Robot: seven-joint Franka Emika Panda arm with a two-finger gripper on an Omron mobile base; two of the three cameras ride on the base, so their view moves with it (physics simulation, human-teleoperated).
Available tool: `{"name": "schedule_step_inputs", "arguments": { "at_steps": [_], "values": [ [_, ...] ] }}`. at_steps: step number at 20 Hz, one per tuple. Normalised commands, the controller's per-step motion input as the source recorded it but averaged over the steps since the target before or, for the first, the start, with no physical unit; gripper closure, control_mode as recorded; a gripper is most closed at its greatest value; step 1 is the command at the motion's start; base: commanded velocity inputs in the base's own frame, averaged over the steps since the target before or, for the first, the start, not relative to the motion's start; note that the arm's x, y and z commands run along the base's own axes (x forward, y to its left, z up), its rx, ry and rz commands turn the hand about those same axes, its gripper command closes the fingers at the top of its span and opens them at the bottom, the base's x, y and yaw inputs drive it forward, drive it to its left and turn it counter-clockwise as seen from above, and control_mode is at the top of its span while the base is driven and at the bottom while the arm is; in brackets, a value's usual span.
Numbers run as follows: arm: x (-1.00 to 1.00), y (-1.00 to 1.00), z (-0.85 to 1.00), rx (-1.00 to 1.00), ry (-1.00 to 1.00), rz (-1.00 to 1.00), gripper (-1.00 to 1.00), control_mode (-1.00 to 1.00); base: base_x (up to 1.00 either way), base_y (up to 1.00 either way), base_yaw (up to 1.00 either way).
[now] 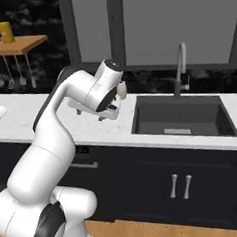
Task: Pick up the knife from the drawer and place it on the cutting board. Then place the meat from the plate to the cutting board.
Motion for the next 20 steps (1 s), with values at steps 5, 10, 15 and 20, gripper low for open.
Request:
{"name": "schedule_step_inputs", "arguments": {
  "at_steps": [5, 10, 15, 20],
  "values": [
    [0.00, 0.00, 0.00, 0.00, 0.00, 0.00, -1.00, 1.00, 0.12, 1.00, 0.00],
    [0.00, 0.00, 0.00, 0.00, 0.00, 0.00, -1.00, 1.00, 0.03, 1.00, 0.00],
    [0.00, 0.00, 0.00, 0.00, 0.00, 0.00, -1.00, 1.00, 0.23, 1.00, 0.00],
    [0.00, 0.00, 0.00, 0.00, 0.00, 0.00, -1.00, 1.00, 0.28, 1.00, 0.00]
  ]
}}
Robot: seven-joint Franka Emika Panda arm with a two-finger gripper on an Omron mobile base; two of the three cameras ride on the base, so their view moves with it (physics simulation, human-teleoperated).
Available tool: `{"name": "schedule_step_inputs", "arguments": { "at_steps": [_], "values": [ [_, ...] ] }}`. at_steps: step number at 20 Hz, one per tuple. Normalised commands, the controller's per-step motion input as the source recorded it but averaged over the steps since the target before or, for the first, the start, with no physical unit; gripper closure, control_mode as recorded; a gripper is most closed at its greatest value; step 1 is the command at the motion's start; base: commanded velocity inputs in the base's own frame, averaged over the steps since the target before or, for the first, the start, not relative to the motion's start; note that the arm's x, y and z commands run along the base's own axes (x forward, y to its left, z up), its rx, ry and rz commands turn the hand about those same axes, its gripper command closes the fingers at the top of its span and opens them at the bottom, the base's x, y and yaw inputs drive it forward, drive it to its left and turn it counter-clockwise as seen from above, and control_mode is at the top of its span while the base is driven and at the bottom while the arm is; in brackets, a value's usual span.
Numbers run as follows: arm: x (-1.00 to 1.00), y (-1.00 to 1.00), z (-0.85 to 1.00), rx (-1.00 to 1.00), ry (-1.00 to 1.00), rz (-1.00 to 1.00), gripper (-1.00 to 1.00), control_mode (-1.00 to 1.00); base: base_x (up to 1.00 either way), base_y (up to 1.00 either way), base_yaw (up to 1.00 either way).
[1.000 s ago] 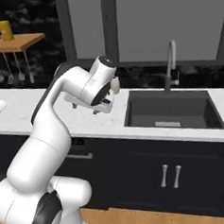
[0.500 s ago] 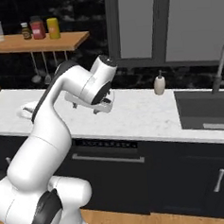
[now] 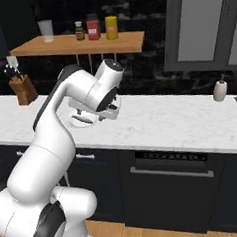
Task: Pick up the knife from the drawer and place it on the cutting board. Then place the meat from the plate to the cutting board.
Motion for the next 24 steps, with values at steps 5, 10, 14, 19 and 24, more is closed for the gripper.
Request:
{"name": "schedule_step_inputs", "arguments": {
  "at_steps": [5, 10, 14, 19, 24],
  "values": [
    [0.00, 0.00, 0.00, 0.00, 0.00, 0.00, -1.00, 1.00, 0.46, 0.76, 0.00],
    [0.00, 0.00, 0.00, 0.00, 0.00, 0.00, -1.00, 1.00, 0.41, 0.08, 0.00],
    [0.00, 0.00, 0.00, 0.00, 0.00, 0.00, -1.00, 1.00, 0.19, 0.01, 0.00],
    [0.30, 0.24, -0.06, -0.19, 0.00, 0.07, -1.00, -1.00, 0.02, 0.08, 0.03],
    [0.77, 0.49, -0.47, -0.35, 0.00, 0.10, -1.00, -1.00, 0.00, 0.00, 0.00]
  ]
}}
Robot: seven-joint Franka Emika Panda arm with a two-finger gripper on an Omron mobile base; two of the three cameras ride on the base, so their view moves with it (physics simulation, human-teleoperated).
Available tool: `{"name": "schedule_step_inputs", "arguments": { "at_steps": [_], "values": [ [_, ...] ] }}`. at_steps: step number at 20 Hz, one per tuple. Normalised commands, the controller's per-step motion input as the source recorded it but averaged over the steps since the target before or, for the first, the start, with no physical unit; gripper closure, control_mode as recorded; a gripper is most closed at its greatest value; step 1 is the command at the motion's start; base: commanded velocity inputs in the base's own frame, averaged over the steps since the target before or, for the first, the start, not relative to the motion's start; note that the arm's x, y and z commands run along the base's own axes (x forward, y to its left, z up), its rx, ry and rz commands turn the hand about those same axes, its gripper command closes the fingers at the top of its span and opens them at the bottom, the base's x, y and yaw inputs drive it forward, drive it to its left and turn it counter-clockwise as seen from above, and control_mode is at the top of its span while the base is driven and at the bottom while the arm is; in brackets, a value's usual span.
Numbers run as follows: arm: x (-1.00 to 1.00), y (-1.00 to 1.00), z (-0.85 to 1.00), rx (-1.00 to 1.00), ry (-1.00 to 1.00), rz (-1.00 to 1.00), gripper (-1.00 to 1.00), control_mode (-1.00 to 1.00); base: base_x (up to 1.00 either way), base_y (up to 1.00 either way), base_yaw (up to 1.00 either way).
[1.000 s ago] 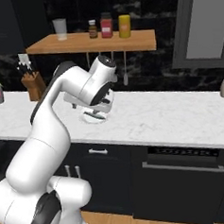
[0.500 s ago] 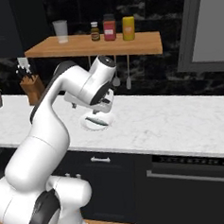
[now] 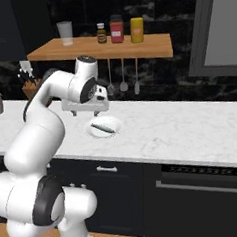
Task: Pick up the knife from the drawer and place it on the cutting board. Then place the meat from the plate to the cutting board.
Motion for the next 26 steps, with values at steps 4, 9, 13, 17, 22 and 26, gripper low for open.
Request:
{"name": "schedule_step_inputs", "arguments": {
  "at_steps": [4, 9, 13, 17, 22, 26],
  "values": [
    [0.73, 0.28, -0.93, -0.16, -0.04, 0.13, -1.00, -1.00, 0.00, 0.00, 0.00],
    [0.98, 0.10, -0.76, -0.01, 0.02, 0.31, -1.00, -1.00, 0.00, 0.00, 0.00],
    [0.91, 0.11, -0.30, -0.03, 0.07, 0.41, -1.00, -1.00, 0.00, 0.00, 0.00],
    [0.56, 0.02, -0.12, -0.19, 0.01, 0.34, -1.00, -1.00, 0.00, 0.00, 0.00],
    [0.34, 0.00, -0.20, -0.14, 0.00, 0.12, -1.00, -1.00, 0.00, 0.00, 0.00],
    [0.25, 0.00, -0.40, -0.02, 0.00, 0.01, -1.00, -1.00, 0.00, 0.00, 0.00]
  ]
}}
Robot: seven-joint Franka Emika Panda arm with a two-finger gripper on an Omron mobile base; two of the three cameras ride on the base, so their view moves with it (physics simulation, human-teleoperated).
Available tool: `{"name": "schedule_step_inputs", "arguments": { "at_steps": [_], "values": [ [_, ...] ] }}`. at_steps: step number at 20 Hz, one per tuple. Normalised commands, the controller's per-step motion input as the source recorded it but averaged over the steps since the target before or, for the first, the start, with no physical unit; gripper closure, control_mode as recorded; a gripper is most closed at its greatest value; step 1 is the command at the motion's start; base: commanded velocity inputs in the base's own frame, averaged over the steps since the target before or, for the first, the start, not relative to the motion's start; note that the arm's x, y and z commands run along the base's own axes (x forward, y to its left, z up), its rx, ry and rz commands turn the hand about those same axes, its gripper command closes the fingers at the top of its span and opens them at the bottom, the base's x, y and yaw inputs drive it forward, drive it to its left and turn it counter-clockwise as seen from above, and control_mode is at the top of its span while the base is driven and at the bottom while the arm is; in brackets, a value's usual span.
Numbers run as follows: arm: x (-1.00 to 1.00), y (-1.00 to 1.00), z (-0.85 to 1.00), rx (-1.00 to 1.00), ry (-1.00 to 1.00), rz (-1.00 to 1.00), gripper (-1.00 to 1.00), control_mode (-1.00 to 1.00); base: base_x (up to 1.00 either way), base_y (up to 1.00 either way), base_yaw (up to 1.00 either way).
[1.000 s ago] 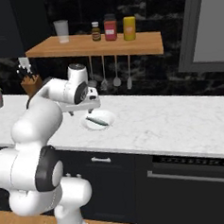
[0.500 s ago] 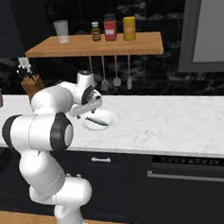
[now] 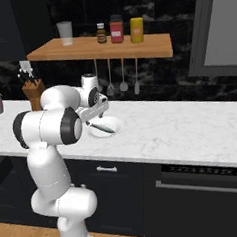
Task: Pick up the knife from the drawer and place it on the cutting board. Then place the meat from the plate to the cutting board.
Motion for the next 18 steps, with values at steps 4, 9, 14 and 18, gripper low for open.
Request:
{"name": "schedule_step_inputs", "arguments": {
  "at_steps": [4, 9, 14, 18],
  "values": [
    [0.34, 0.00, -0.48, 0.00, 0.01, 0.01, -1.00, -1.00, 0.00, 0.00, 0.00],
    [0.34, 0.00, -0.42, 0.00, 0.00, 0.01, -1.00, -1.00, 0.00, 0.00, 0.00],
    [0.18, 0.00, -0.33, -0.02, 0.00, 0.01, -1.00, -1.00, 0.00, 0.00, 0.00],
    [0.27, 0.00, -0.39, -0.02, 0.00, 0.00, -1.00, -1.00, 0.00, 0.00, 0.00]
  ]
}}
